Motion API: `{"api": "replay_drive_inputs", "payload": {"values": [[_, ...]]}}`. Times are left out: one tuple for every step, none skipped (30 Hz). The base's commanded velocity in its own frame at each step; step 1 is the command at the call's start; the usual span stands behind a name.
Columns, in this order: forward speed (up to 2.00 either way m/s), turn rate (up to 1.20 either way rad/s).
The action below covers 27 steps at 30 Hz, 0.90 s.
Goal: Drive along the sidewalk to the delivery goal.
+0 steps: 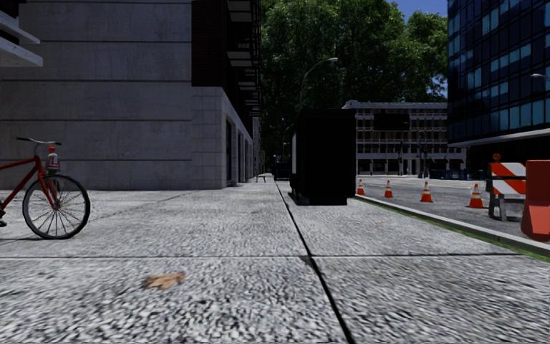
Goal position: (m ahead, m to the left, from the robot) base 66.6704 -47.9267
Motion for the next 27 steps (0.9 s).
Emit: {"api": "replay_drive_inputs", "payload": {"values": [[2.00, 0.00], [2.00, 0.00], [2.00, 0.00], [2.00, 0.00], [2.00, 0.00], [2.00, 0.00], [2.00, 0.00], [2.00, 0.00], [2.00, 0.00], [2.00, 0.04], [2.00, 0.04], [2.00, 0.13], [2.00, 0.17], [2.00, 0.18], [2.00, 0.18], [2.00, 0.18], [2.00, 0.18], [2.00, 0.18], [2.00, 0.13], [2.00, 0.00], [2.00, 0.00], [2.00, 0.00], [2.00, 0.00], [2.00, 0.00], [2.00, 0.00], [2.00, 0.00], [2.00, 0.00]]}}
